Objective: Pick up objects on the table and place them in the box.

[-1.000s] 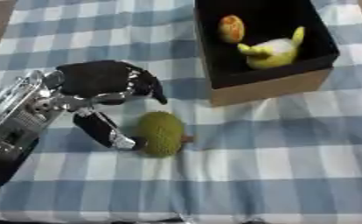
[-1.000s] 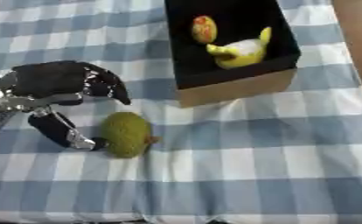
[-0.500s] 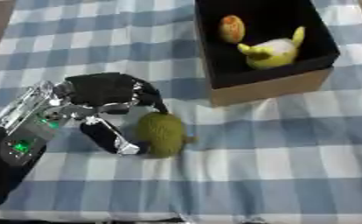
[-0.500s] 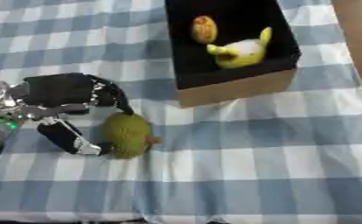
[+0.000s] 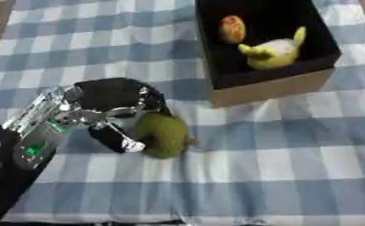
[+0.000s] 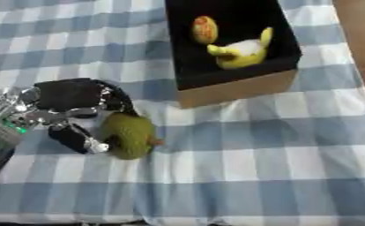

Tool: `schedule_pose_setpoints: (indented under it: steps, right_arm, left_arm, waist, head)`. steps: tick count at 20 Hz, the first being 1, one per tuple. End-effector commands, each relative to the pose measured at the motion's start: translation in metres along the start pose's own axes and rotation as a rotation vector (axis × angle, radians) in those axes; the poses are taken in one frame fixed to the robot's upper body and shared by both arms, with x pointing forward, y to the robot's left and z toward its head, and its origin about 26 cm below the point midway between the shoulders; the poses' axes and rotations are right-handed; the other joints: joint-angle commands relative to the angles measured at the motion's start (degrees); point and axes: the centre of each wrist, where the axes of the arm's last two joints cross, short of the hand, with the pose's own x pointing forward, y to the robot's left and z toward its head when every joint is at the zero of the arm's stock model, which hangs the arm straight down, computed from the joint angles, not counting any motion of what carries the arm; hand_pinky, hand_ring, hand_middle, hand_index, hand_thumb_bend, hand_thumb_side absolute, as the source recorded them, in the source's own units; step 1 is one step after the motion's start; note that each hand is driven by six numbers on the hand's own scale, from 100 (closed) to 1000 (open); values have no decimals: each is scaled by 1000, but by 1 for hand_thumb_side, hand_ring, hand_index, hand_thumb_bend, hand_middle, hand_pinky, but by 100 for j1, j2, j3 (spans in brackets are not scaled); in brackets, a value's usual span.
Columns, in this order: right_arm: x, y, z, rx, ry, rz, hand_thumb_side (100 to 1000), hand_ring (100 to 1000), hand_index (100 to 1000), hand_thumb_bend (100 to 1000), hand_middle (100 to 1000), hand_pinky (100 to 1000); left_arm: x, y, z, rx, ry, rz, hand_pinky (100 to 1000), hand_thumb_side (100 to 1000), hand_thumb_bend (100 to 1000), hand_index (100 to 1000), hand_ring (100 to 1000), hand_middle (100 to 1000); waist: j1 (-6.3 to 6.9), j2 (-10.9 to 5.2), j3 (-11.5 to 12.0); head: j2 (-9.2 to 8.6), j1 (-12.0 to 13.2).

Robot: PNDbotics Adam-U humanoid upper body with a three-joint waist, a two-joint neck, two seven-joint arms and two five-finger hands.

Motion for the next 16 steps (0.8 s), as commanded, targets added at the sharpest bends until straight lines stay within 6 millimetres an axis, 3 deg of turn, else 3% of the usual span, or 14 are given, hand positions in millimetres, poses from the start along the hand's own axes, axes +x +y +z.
schedule_pose_setpoints:
  steps: [1,7,14,15,16]
  right_arm:
    - [3,-2,-5,7,-19,5,470,1000,989,100,412,956]
    - [3,-3,-4,9,-15,11,470,1000,989,100,412,956]
    - [3,-4,-4,8,-12,17,470,1000,989,100,412,956]
    - [3,-4,-4,7,-12,17,469,1000,989,100,412,956]
    - [3,-4,-3,6,-12,18,470,1000,989,100,411,956]
  left_arm:
    - [-3,4,5,37,9,-20,634,184,100,711,721,584]
    - [2,26,12,159,-40,-8,576,249,100,629,662,540]
    - [6,53,23,229,-82,-10,558,254,100,585,644,529]
    - [6,58,24,244,-86,-12,557,313,100,584,644,529]
    - [7,64,26,266,-89,-16,557,256,100,582,643,528]
  waist:
    - [-39,-156,6]
    - [-20,-170,34]
    - [-6,-177,59]
    - [-9,-176,62]
    - [-13,-174,68]
  head:
    - [12,20]
    - [22,9]
    - [-31,-39]
    - [-46,-49]
    - [-65,-58]
